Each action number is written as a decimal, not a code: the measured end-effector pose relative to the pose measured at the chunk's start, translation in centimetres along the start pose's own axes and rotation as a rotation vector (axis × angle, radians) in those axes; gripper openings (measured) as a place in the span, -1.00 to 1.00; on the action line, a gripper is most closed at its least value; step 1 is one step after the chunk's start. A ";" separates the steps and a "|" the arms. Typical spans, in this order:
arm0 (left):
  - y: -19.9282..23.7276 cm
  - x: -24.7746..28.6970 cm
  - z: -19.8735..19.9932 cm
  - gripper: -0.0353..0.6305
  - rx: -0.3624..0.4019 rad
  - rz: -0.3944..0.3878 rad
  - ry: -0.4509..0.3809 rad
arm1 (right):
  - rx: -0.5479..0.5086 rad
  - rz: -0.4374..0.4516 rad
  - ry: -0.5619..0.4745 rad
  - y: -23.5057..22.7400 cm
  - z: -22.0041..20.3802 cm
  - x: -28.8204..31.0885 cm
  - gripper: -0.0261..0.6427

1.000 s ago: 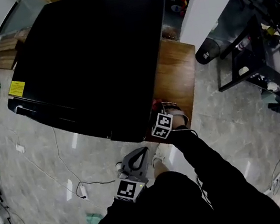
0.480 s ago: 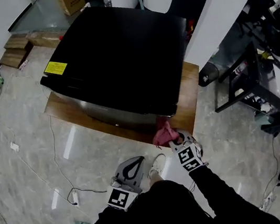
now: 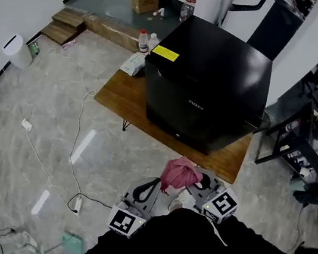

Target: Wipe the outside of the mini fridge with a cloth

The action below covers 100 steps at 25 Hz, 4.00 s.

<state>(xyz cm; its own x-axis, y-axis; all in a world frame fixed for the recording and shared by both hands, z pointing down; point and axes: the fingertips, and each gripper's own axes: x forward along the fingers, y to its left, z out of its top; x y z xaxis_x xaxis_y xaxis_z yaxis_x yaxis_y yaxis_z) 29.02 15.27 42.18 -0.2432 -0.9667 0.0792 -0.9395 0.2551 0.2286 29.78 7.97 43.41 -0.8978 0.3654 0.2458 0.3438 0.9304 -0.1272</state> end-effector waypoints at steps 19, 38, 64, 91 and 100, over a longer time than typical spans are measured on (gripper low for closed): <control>15.5 -22.8 4.1 -0.88 0.019 0.417 -0.123 | -0.006 0.452 -0.137 21.0 8.3 18.7 -0.77; 35.4 -10.7 14.0 -0.88 0.095 0.441 -0.117 | -0.022 0.470 -0.216 8.1 17.6 37.3 -0.77; 55.9 11.5 19.5 -0.88 0.182 -0.026 -0.064 | 0.150 -0.037 -0.279 -13.6 22.1 52.6 -0.77; 53.9 40.3 24.4 -0.88 0.269 -0.827 -0.066 | 0.729 -1.017 -1.201 -41.5 22.3 42.3 -0.77; 51.3 42.9 23.4 -0.88 0.303 -0.879 -0.047 | 0.927 -1.155 -1.474 -44.5 17.6 36.9 -0.77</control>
<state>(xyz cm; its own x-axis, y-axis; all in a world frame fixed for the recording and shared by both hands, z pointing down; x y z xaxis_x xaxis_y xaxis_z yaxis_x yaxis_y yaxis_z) -35.27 -13.59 34.63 0.5819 -0.8121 -0.0432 -0.8125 -0.5782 -0.0752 -23.50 -20.47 41.26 -0.2130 -0.9630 -0.1654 -0.1916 0.2071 -0.9594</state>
